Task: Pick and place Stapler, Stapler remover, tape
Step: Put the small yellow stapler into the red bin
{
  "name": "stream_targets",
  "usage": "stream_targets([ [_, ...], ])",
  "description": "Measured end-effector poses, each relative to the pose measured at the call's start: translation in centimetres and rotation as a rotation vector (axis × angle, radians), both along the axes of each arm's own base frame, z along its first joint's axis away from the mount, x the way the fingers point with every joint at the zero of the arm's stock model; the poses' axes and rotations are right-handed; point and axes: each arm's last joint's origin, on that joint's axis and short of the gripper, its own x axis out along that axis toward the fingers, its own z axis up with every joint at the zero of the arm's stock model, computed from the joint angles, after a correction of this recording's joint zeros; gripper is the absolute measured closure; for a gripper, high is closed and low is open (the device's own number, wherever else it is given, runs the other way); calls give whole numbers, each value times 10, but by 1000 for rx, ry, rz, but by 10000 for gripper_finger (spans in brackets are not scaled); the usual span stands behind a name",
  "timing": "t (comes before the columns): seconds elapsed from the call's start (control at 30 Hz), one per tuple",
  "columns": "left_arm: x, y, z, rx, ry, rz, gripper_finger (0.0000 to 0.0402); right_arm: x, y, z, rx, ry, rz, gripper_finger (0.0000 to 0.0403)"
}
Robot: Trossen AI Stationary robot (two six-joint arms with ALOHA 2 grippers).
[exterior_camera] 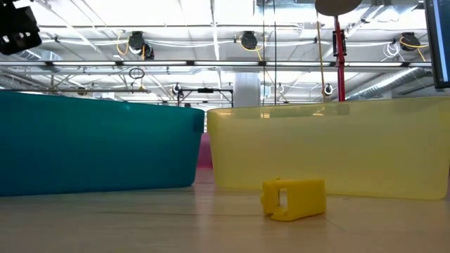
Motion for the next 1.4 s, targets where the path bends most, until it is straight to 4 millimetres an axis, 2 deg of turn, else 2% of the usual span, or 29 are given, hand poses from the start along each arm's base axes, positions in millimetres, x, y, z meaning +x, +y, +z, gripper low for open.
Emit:
stream_targets([
  [0.13,-7,7,2,-10,-36,-15,215,12,8,-28,-12,105,17,245],
  [0.3,-12,13,6,-8,-77,-34,215,17,8,-66,-61,302,-7,245],
  [0.73,-13,14,6,29,-88,-56,215,26,5,-117,-89,557,18,245],
  [0.87,-13,14,6,38,-93,-52,215,31,-1,-126,-108,579,7,245],
  [1.23,-13,15,6,41,-100,-33,215,36,-11,-131,-175,567,38,245],
  [1.4,-13,15,6,43,-102,-25,215,40,-10,-145,-196,595,66,245],
])
